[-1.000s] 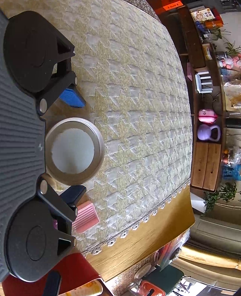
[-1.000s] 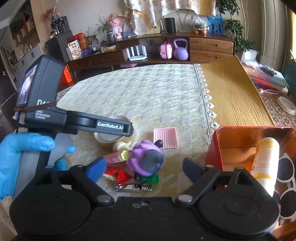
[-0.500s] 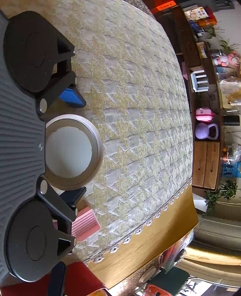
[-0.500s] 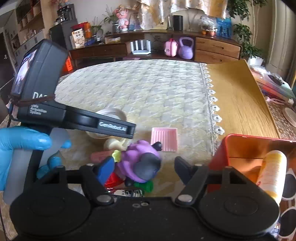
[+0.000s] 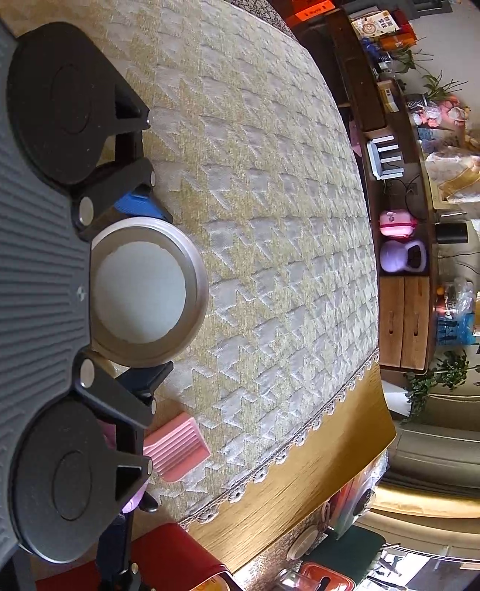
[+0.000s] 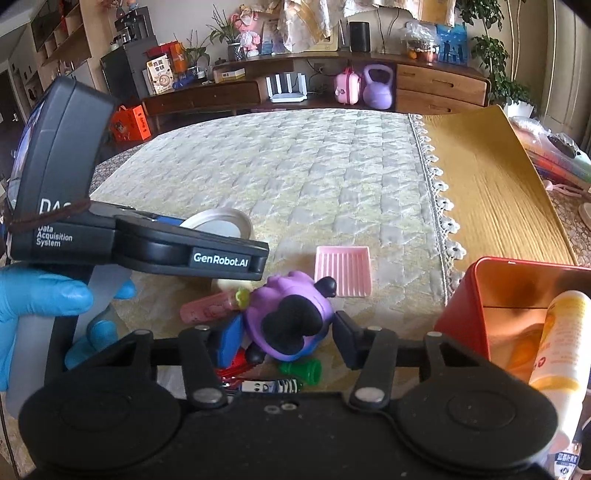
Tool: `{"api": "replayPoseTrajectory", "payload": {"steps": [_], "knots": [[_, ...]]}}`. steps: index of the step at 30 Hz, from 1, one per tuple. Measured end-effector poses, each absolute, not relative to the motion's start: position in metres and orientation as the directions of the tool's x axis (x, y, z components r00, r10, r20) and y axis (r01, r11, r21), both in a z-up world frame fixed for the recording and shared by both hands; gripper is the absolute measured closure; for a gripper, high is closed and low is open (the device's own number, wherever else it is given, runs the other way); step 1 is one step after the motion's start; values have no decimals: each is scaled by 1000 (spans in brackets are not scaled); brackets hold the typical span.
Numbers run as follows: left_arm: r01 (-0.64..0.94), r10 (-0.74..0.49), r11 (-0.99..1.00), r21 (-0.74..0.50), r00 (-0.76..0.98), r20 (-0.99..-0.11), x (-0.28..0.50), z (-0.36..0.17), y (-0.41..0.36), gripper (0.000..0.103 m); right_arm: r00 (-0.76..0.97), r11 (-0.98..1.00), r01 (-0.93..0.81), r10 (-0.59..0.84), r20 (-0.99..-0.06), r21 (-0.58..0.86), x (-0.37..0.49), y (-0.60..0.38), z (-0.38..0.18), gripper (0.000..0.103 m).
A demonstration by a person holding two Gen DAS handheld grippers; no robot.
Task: Organize rigid objects
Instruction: 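Grasp the round tin lid with the left tool while the right tool grasps the purple toy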
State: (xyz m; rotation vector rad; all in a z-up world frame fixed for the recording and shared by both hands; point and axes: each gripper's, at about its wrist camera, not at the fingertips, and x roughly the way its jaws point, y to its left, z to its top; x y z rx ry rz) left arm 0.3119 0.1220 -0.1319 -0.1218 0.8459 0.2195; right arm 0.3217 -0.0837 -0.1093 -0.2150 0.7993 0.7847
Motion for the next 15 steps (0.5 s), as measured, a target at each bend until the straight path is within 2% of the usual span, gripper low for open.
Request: {"api": "replayPoseTrajectory", "payload": {"steps": [15], "knots": [[-250, 153, 968, -21, 652, -743, 284, -99, 125, 26, 477, 721, -684, 558, -679, 111, 296, -110, -84, 54]]}}
